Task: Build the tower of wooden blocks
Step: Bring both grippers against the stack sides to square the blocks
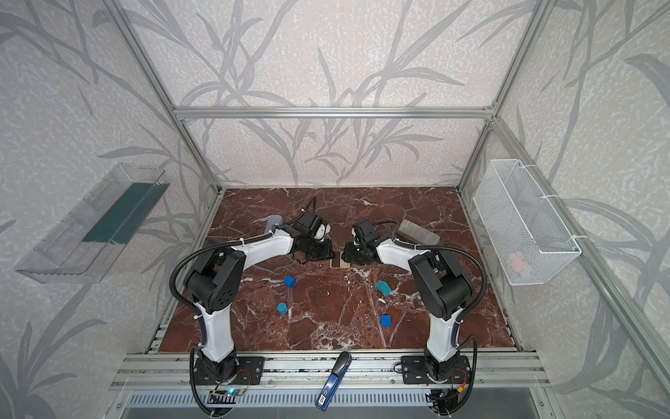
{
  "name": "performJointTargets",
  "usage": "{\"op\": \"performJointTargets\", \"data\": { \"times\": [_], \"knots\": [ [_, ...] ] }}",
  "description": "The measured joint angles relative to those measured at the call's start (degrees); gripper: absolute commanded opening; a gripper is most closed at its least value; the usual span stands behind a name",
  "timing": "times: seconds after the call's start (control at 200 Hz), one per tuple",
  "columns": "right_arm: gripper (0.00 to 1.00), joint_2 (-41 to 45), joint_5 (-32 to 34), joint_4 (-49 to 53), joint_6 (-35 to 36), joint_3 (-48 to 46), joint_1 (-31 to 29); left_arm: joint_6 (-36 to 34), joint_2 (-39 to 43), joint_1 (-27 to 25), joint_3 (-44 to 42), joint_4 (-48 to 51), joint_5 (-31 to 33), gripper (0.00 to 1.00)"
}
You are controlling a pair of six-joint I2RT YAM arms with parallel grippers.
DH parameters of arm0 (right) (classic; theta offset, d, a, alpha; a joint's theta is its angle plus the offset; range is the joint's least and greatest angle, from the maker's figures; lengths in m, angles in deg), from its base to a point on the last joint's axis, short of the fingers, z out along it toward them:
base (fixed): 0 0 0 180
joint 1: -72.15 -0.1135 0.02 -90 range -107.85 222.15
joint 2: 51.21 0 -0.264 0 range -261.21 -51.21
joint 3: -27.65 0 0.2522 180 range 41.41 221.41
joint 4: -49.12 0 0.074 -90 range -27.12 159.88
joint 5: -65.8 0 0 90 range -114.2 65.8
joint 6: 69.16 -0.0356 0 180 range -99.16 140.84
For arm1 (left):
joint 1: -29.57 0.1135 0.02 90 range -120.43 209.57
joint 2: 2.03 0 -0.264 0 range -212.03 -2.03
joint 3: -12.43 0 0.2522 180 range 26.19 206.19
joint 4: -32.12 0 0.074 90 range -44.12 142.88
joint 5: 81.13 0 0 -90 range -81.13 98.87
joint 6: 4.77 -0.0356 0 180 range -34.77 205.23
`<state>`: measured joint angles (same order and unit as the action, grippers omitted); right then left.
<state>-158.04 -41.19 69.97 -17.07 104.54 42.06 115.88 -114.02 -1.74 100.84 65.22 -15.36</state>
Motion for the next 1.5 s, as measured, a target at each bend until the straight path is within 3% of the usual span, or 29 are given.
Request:
{"op": "performJointTargets", "data": {
  "times": [0.605,1.499],
  "knots": [
    [0.36,0.0,0.0,-0.4,0.0,-0.3,0.0,0.0,0.2,0.0,0.0,0.9,0.8,0.19],
    [0.28,0.0,0.0,-0.5,-0.2,-0.4,0.0,0.0,1.3,0.0,0.0,1.5,1.5,0.19]
  ]
}}
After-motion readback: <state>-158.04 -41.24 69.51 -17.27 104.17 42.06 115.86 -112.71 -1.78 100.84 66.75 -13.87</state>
